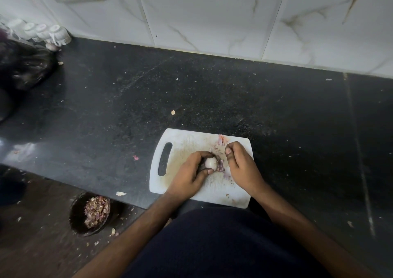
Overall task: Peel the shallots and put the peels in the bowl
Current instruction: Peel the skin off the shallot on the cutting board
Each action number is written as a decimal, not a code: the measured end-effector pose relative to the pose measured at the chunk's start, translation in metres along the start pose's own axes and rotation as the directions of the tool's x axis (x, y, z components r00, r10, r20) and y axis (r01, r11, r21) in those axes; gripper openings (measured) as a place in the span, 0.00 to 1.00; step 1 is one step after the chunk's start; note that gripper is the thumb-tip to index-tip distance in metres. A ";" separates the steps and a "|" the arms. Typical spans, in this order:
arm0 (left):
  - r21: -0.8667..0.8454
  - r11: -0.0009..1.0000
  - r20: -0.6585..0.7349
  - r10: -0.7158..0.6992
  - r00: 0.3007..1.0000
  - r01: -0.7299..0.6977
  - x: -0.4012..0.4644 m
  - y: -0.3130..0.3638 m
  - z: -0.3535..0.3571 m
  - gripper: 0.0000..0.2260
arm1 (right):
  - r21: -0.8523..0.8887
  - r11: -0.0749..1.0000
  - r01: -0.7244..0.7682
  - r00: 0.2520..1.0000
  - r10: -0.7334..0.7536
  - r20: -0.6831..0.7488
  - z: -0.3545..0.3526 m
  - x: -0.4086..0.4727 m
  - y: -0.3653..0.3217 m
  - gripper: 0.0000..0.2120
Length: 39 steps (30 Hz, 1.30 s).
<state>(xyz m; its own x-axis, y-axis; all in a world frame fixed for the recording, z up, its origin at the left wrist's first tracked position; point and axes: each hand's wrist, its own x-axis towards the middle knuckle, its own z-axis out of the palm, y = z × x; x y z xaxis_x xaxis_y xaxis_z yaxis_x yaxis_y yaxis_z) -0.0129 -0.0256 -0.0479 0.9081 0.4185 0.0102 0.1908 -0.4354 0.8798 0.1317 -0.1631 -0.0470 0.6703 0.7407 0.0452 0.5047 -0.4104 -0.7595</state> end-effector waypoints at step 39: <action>-0.019 1.000 -0.120 0.016 0.993 -0.018 -0.003 0.007 0.001 0.18 | 0.014 0.998 0.060 0.998 -0.060 -0.038 0.004 -0.007 0.002 0.07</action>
<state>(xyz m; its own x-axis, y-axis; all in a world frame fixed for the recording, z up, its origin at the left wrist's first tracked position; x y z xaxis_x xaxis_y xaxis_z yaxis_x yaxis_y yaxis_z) -0.0143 -0.0304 -0.0423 0.8598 0.5042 0.0810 0.1673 -0.4280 0.8882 0.1261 -0.1672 -0.0512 0.6590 0.7433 0.1148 0.5365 -0.3576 -0.7644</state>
